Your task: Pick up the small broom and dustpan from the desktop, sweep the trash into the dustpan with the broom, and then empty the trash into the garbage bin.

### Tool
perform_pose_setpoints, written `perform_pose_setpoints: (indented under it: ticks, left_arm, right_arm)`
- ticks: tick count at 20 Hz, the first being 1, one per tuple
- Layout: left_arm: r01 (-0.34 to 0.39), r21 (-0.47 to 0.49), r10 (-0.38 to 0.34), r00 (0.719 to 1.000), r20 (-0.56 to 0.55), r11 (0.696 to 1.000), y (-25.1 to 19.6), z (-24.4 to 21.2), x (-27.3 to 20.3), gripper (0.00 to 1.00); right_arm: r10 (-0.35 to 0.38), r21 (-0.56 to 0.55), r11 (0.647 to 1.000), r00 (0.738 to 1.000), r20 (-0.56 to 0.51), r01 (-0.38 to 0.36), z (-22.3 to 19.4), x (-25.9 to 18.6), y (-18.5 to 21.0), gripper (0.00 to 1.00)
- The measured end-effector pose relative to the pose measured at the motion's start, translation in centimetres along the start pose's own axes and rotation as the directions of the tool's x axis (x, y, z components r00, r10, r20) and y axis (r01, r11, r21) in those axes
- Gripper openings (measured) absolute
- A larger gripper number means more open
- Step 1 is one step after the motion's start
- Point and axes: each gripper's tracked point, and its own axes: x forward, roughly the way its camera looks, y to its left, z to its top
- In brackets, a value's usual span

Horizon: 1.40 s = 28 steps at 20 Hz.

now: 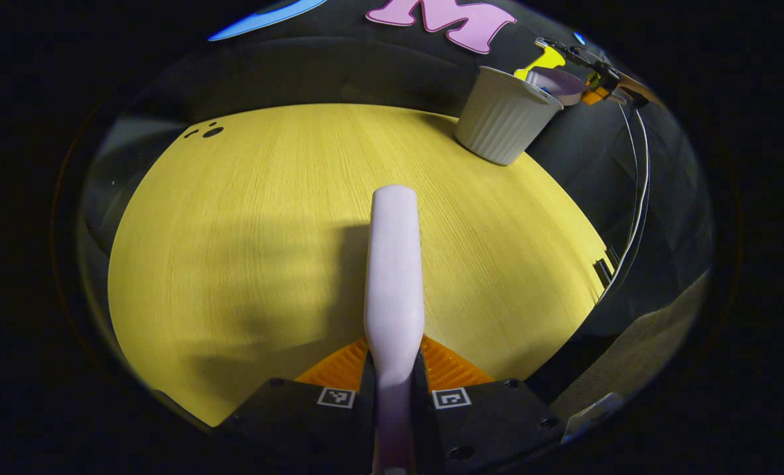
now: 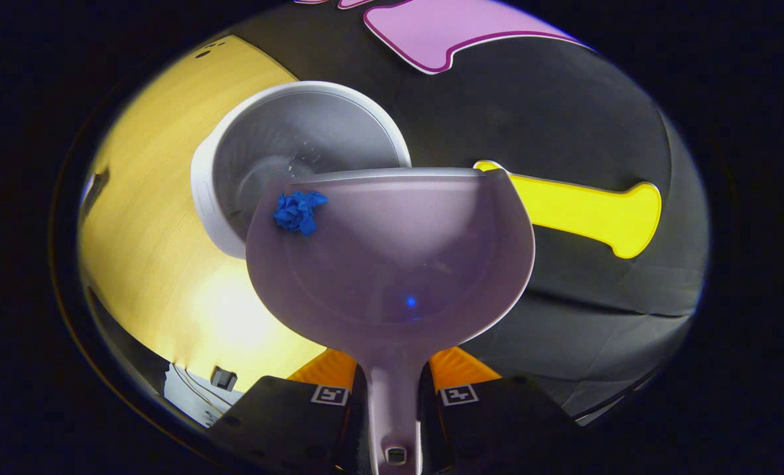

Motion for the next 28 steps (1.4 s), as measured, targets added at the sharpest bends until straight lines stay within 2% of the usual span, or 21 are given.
perform_pose_setpoints:
  ticks: [5, 10, 14, 20, 22, 24, 28]
  left_arm:
    - [-0.008, -0.003, 0.008, 1.000, 0.000, 1.000, 0.4, 0.3, 0.2, 0.28]
    - [-0.011, 0.014, 0.010, 1.000, 0.004, 1.000, -0.1, 1.1, 0.2, 0.28]
    - [-0.024, 0.039, 0.024, 1.000, 0.006, 0.999, -0.8, 1.4, 0.3, 0.28]
    - [-0.047, 0.028, 0.047, 0.999, 0.005, 0.998, -1.2, 1.9, 0.6, 0.28]
    - [-0.060, 0.025, 0.060, 0.998, 0.008, 0.998, -1.1, 2.5, 0.7, 0.28]
    - [-0.078, 0.026, 0.077, 0.997, 0.012, 0.997, -0.9, 3.1, 0.8, 0.27]
    - [-0.099, 0.034, 0.099, 0.995, 0.009, 0.994, -1.1, 4.4, 1.2, 0.28]
  right_arm:
    - [-0.003, -0.037, 0.999, 1.000, 0.001, 0.003, 0.6, -0.3, 0.0, 0.35]
    - [-0.010, -0.028, 1.000, 1.000, 0.018, 0.011, 0.2, -0.2, -0.4, 0.35]
    - [-0.003, 0.032, 0.999, 0.998, 0.068, 0.001, -0.3, -0.9, -0.7, 0.36]
    - [0.071, 0.211, 0.971, 0.976, 0.204, -0.115, -1.6, -3.4, 1.0, 0.35]
    - [0.108, 0.265, 0.948, 0.959, 0.260, -0.178, -2.0, -4.4, 2.6, 0.33]
    - [0.144, 0.301, 0.922, 0.938, 0.317, -0.243, -2.3, -5.3, 3.9, 0.35]
    - [0.204, 0.323, 0.883, 0.898, 0.390, -0.340, -3.9, -7.6, 7.8, 0.38]
